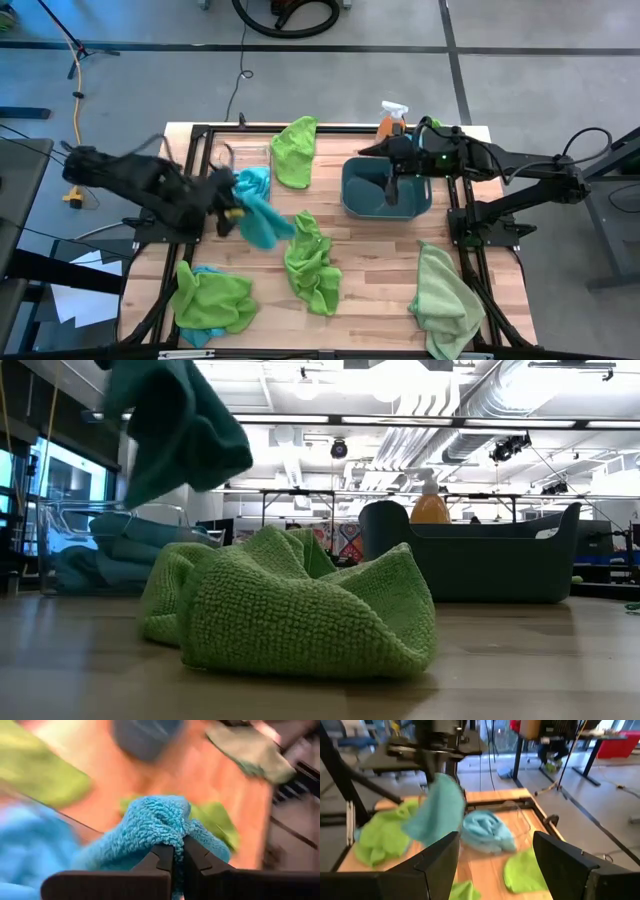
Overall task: Sort microfiber towel by color & place in baskets
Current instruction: Put the blue microfiber towel into the transparent bin
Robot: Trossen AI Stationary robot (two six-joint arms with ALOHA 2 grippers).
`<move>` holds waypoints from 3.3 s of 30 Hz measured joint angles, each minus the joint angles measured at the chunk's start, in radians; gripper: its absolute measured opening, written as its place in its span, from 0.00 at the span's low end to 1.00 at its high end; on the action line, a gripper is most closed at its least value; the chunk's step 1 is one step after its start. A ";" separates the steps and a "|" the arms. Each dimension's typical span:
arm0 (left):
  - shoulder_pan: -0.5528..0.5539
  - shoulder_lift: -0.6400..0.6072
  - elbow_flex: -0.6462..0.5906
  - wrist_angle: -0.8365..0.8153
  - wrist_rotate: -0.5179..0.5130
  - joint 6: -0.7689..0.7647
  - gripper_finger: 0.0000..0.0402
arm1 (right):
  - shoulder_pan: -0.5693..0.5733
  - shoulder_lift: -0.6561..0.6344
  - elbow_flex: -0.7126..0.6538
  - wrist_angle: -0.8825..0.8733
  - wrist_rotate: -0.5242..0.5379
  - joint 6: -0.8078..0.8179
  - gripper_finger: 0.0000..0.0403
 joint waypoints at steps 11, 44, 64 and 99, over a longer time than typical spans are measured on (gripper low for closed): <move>0.287 -0.060 0.103 -0.065 -0.086 0.470 0.00 | 0.000 0.018 0.000 0.121 0.103 0.108 0.63; 0.699 -0.051 -0.077 -0.131 0.172 0.931 0.00 | 0.000 0.048 0.000 0.269 0.124 0.181 0.63; 0.699 0.170 -0.443 0.202 0.312 0.973 0.00 | 0.000 0.048 0.000 0.179 0.122 0.157 0.63; 0.778 0.531 -0.485 0.421 0.346 1.008 0.10 | 0.000 0.048 0.000 0.132 0.128 0.154 0.63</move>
